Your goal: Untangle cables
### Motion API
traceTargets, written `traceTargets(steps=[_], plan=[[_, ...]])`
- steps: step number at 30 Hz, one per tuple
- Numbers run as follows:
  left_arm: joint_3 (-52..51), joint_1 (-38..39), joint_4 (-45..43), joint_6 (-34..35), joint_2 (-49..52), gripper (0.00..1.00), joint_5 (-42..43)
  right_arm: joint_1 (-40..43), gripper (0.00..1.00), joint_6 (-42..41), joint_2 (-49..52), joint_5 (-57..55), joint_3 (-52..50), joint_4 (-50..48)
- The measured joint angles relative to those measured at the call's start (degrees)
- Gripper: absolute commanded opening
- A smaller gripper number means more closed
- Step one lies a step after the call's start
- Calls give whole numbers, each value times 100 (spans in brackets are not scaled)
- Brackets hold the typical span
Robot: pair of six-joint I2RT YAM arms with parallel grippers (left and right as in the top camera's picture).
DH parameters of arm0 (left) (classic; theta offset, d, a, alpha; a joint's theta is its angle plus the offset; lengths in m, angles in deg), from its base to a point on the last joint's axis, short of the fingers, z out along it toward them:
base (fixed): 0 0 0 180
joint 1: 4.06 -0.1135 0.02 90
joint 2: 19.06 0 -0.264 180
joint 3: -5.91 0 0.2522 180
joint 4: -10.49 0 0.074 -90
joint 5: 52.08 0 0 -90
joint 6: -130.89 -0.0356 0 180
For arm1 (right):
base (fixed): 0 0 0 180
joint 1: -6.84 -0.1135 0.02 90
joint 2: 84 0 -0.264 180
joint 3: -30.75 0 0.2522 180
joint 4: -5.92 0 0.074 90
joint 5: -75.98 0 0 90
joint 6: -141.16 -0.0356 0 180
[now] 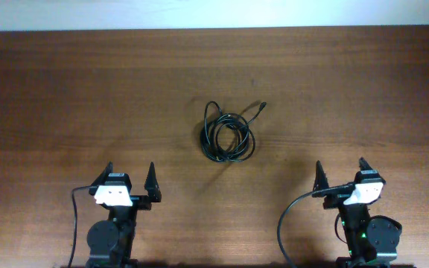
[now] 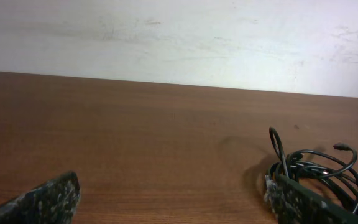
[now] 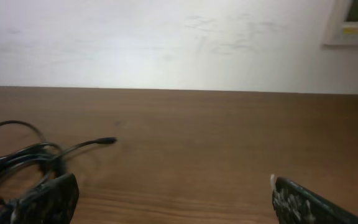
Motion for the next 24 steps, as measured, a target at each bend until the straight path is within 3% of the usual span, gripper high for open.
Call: traceTargets(steps=[24], plan=[[0,0,0,0,0,99,0,0,98,-72,0,457,0,-24]])
